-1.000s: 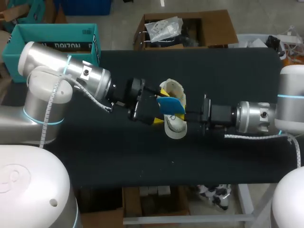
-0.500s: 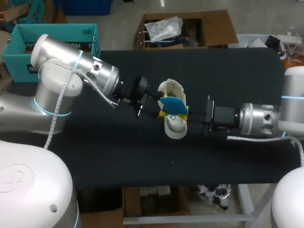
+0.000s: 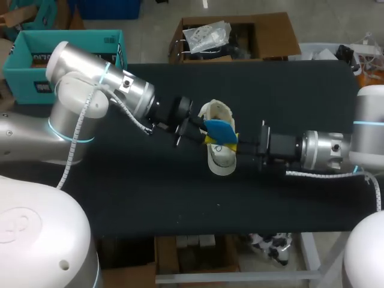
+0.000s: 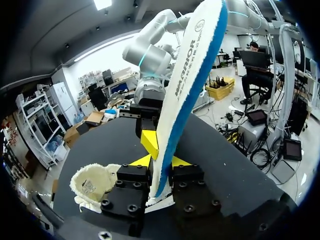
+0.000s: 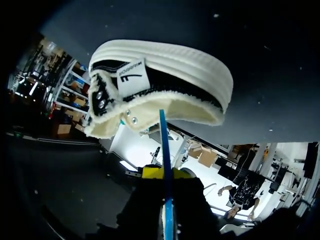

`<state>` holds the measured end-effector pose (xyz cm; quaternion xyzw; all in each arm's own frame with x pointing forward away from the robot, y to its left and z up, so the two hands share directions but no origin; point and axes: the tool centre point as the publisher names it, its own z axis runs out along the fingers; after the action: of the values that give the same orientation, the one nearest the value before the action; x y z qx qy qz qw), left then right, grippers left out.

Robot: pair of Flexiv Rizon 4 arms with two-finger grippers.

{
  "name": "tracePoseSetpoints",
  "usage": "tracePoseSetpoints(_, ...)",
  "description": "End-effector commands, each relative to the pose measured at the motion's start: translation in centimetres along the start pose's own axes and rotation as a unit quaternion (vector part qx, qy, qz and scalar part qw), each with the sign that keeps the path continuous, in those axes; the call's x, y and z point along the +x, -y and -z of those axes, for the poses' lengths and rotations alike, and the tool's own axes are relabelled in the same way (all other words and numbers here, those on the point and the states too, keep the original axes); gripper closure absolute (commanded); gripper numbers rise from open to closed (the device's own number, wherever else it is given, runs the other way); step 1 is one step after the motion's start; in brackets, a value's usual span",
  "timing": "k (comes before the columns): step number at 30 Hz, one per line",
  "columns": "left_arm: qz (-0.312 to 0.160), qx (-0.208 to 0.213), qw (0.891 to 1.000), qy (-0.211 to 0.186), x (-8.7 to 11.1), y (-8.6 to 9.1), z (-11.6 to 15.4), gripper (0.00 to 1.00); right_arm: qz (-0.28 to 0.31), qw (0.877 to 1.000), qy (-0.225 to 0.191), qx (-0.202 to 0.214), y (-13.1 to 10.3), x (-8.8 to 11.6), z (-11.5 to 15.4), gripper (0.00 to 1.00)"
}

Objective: Open the shoe tongue, take the insole out of the shoe, put the insole back into the shoe, and pack the shoe into the shoebox

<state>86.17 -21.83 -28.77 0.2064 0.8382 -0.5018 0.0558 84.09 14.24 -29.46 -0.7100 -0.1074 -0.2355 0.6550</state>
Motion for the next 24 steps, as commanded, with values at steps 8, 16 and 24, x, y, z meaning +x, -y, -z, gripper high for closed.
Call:
tracePoseSetpoints(8, -0.073, -0.017, 0.997, 0.018, -0.1, -0.2, -0.4, 1.0, -0.007, 1.0, 0.019, -0.009, 0.3, 0.2, -0.4, 0.44)
tracePoseSetpoints(16, -0.107, -0.033, 0.994, 0.002, 0.3, -0.7, -0.5, 1.0, -0.012, 0.999, 0.018, -0.027, 0.9, -0.1, -0.4, 0.65)
tracePoseSetpoints(24, -0.118, -0.05, 0.992, 0.008, -0.2, -1.4, -0.4, 1.0, -0.02, 0.999, 0.016, -0.026, 0.0, 0.0, -0.4, 0.64)
